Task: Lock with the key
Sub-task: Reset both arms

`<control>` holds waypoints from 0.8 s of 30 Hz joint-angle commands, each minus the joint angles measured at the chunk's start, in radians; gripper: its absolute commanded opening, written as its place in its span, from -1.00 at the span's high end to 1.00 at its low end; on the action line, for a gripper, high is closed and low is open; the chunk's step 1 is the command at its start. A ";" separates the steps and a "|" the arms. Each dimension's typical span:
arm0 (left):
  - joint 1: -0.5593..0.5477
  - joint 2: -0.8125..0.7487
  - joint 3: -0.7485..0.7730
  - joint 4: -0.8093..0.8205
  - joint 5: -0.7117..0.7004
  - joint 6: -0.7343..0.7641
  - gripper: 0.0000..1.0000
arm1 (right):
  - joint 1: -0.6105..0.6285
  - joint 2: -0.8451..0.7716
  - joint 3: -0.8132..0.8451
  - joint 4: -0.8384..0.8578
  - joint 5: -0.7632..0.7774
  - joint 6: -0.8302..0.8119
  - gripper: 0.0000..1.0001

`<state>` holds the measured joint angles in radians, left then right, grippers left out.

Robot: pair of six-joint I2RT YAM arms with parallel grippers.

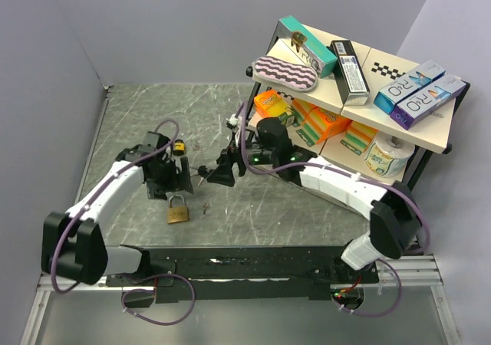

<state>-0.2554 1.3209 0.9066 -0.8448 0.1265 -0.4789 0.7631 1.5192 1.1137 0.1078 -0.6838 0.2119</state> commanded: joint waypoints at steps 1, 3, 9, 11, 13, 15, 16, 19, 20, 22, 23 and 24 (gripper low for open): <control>0.077 -0.078 0.109 0.027 0.221 0.062 -0.93 | -0.005 -0.129 0.067 -0.066 0.003 -0.100 -0.99; 0.175 -0.101 0.147 0.044 0.330 0.082 -0.93 | -0.007 -0.157 0.067 -0.118 0.024 -0.144 -0.99; 0.252 -0.120 0.346 0.064 0.326 0.105 -0.93 | -0.007 -0.303 0.043 -0.267 0.069 -0.261 -0.99; 0.252 -0.162 0.376 0.091 0.276 0.123 -0.93 | -0.007 -0.365 0.028 -0.302 0.082 -0.292 -0.99; 0.252 -0.205 0.358 0.122 0.245 0.137 -0.93 | -0.007 -0.434 0.009 -0.341 0.099 -0.348 -0.99; 0.252 -0.278 0.307 0.154 0.233 0.151 -0.93 | -0.007 -0.477 -0.029 -0.361 0.115 -0.394 -0.99; 0.252 -0.301 0.287 0.165 0.229 0.155 -0.93 | -0.005 -0.513 -0.043 -0.367 0.121 -0.404 -0.99; 0.252 -0.383 0.210 0.182 0.205 0.158 -0.93 | -0.007 -0.556 -0.078 -0.402 0.116 -0.433 -0.99; 0.252 -0.420 0.174 0.185 0.197 0.163 -0.93 | -0.007 -0.563 -0.093 -0.402 0.116 -0.431 -0.99; 0.252 -0.451 0.137 0.193 0.165 0.181 -0.93 | -0.007 -0.574 -0.116 -0.398 0.112 -0.425 -0.99; 0.252 -0.474 0.130 0.193 0.159 0.186 -0.93 | -0.007 -0.577 -0.120 -0.395 0.112 -0.416 -0.99; 0.252 -0.482 0.124 0.193 0.147 0.189 -0.93 | -0.007 -0.574 -0.121 -0.390 0.109 -0.414 -0.99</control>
<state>-0.0036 0.8749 1.0718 -0.6918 0.3359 -0.3321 0.7609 0.9482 1.0176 -0.2611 -0.5842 -0.1810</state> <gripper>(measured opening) 0.966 0.993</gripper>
